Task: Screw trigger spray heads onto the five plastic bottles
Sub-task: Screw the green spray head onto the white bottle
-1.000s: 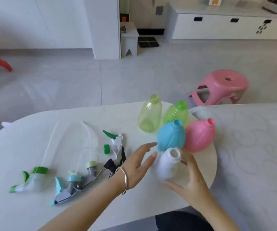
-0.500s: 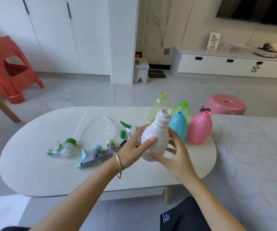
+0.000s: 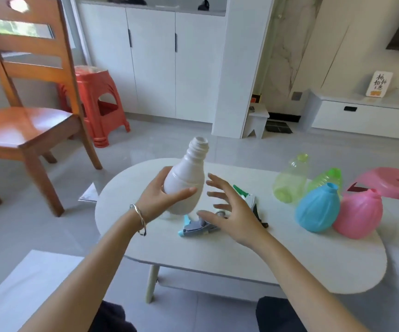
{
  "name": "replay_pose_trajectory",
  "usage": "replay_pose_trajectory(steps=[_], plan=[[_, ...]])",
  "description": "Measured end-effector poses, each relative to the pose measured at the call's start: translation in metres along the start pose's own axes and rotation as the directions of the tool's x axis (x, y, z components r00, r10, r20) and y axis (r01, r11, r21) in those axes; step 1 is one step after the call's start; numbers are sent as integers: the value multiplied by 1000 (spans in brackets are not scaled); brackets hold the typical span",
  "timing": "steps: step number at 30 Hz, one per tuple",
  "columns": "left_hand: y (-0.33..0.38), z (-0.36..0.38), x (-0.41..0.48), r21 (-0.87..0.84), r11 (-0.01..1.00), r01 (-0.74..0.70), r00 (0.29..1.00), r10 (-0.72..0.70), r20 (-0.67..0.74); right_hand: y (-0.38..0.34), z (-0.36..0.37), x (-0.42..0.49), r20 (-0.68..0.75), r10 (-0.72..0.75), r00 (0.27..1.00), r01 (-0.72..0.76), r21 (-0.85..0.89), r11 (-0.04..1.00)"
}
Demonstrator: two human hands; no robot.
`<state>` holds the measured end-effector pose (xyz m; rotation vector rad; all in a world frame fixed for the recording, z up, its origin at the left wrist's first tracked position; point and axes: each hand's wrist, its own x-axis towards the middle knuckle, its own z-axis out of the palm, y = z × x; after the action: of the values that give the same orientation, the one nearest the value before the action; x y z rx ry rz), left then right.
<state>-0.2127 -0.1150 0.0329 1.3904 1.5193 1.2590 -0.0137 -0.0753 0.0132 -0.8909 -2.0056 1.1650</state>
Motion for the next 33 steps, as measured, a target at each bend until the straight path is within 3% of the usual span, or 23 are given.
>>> replay_pose_trajectory(steps=[4,7,10,14,18,24,27,30,31,33], plan=[[-29,-53,2,-29,999,28,940,-37,-338,16,25,31,76,-16,997,19,-38,999],[-53,-78,-5,-38,997,64,885,-75,-460,27,48,55,128,-6,992,21,-116,993],[-70,-90,-8,-40,995,94,869,-102,-485,36,70,73,178,37,983,27,-343,939],[-78,-99,-2,-35,996,86,861,-91,-500,46,91,85,232,60,971,97,-610,787],[-83,-97,1,-11,996,93,865,-86,-494,52,103,92,252,77,965,133,-717,684],[-84,-94,3,-4,996,90,858,-80,-508,56,112,98,251,-2,968,198,-759,620],[-84,-93,3,-17,998,67,852,-66,-519,51,100,100,160,-108,981,181,-573,799],[-83,-89,4,-1,999,50,856,-43,-516,38,79,104,-91,-143,986,132,-113,985],[-83,-86,6,8,999,45,859,-35,-512,34,72,106,-165,-83,983,95,63,994],[-83,-79,9,28,999,44,860,-24,-510,31,56,110,-257,73,964,36,397,917]])
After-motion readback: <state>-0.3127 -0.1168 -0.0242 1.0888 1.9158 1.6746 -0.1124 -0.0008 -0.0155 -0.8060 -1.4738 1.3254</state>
